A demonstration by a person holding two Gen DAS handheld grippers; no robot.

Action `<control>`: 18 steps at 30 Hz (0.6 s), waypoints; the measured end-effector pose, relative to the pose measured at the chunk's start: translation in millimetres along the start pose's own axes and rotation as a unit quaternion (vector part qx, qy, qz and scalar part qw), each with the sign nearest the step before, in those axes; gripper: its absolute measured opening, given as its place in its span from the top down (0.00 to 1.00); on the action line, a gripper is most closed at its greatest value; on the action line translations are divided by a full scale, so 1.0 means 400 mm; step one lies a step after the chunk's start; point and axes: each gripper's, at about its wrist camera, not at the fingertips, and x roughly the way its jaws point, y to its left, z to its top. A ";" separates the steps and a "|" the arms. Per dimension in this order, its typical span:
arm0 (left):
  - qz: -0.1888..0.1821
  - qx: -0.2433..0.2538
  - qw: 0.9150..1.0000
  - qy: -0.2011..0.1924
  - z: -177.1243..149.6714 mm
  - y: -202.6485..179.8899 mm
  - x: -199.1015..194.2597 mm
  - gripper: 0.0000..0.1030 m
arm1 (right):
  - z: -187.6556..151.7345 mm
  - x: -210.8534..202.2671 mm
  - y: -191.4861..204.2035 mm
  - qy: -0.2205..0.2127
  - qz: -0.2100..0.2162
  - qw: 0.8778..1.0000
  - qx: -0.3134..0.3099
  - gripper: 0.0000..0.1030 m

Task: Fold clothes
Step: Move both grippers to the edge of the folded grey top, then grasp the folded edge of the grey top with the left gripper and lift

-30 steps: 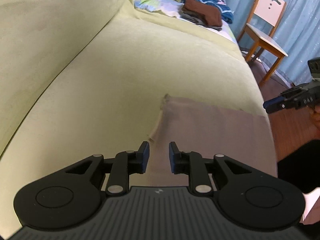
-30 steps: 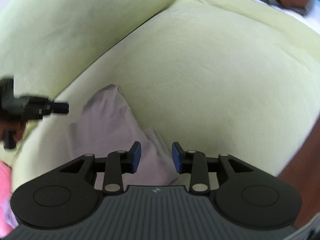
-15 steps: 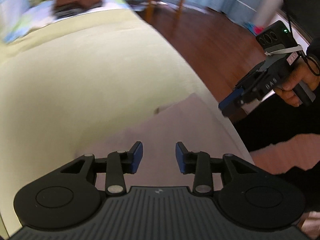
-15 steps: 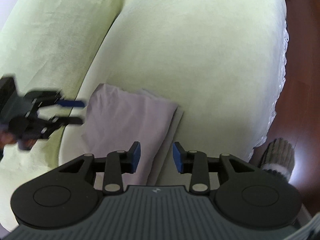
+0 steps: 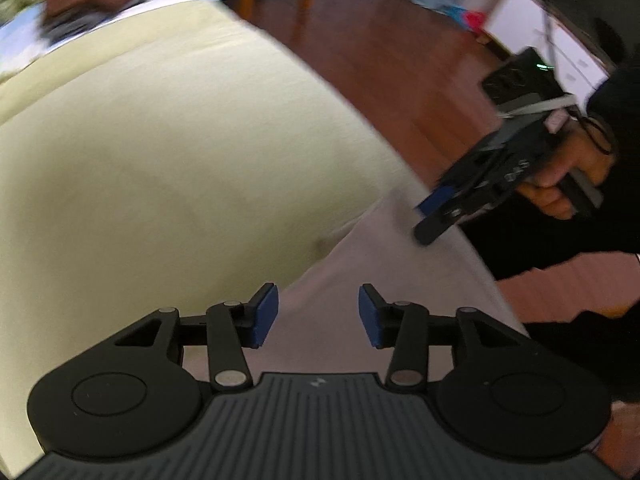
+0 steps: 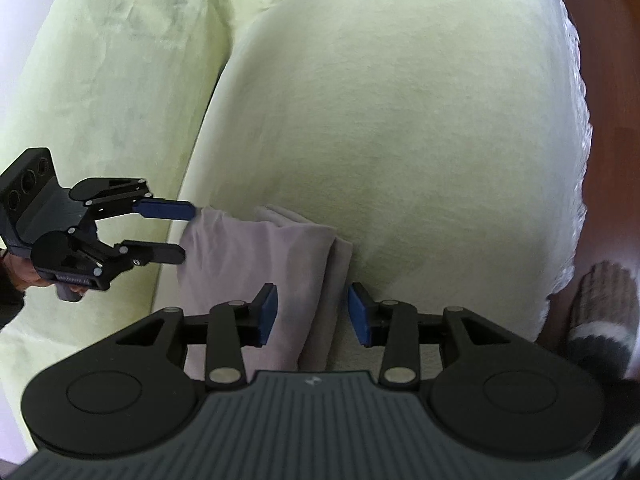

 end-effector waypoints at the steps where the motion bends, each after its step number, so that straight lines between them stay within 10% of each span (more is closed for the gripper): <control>1: -0.014 0.018 1.000 0.001 0.027 -0.002 0.016 0.51 | -0.001 -0.001 -0.002 -0.002 0.002 1.000 0.007 0.67; 8: -0.098 0.138 0.984 0.046 0.167 -0.004 0.133 0.51 | 0.009 0.007 -0.029 -0.010 0.021 0.999 0.035 0.70; 11: -0.129 0.172 0.974 0.074 0.191 -0.007 0.169 0.51 | 0.027 0.018 -0.033 -0.001 0.020 0.999 0.025 0.90; 18: -0.191 0.211 0.951 0.120 0.219 0.004 0.201 0.49 | 0.061 -0.004 0.061 0.024 0.003 0.990 -0.141 0.93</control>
